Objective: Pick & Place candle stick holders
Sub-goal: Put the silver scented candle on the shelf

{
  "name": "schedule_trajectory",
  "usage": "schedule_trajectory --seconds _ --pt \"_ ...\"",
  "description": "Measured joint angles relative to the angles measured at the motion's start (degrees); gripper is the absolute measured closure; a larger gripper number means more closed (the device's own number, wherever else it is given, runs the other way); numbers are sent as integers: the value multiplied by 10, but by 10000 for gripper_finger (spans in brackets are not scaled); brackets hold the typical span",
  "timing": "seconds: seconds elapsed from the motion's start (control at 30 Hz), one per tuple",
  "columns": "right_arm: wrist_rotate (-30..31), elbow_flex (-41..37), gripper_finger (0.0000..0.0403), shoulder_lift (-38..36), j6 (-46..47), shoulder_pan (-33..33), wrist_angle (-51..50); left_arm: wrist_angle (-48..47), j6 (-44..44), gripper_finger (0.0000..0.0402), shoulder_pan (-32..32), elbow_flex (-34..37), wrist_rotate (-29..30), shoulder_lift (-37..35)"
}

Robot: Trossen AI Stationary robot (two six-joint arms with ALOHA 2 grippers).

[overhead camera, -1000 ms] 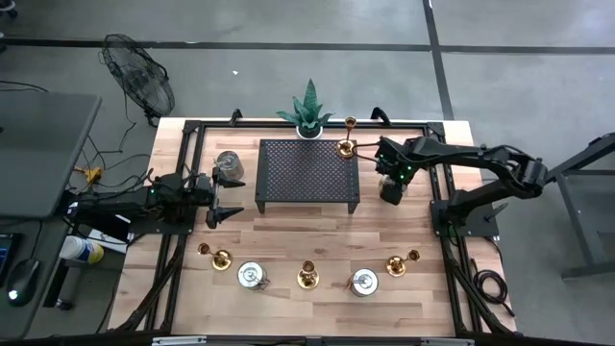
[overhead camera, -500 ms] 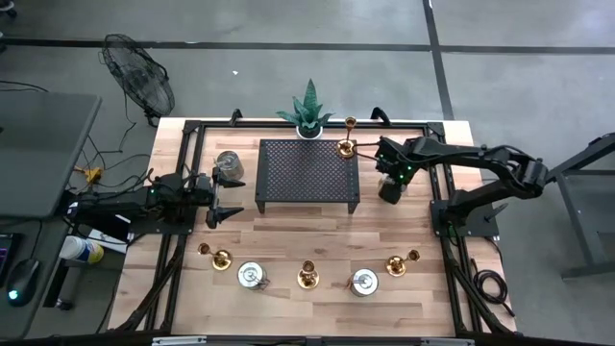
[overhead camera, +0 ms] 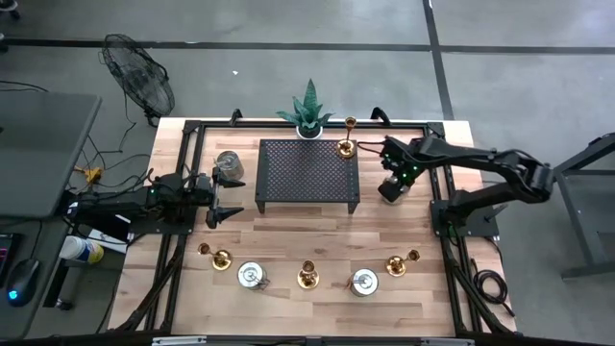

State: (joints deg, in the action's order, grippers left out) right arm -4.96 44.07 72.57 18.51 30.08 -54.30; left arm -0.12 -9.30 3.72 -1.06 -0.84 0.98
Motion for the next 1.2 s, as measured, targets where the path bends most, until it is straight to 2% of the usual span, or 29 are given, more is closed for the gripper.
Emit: schedule_trajectory --seconds 0.47,0.63,0.87,1.03,1.2 --pt "9 0 54 -84 129 -34 -49 0 0 9 0 0 0 0" --pt "33 0 54 -126 148 -58 -84 0 0 9 0 0 0 0" --pt "36 2 54 -167 175 -100 -97 0 0 9 0 0 0 0" --pt "61 44 54 -165 172 -122 -140 0 0 9 0 0 0 0" --pt "60 99 54 -150 171 -146 -182 0 0 9 0 0 0 0"
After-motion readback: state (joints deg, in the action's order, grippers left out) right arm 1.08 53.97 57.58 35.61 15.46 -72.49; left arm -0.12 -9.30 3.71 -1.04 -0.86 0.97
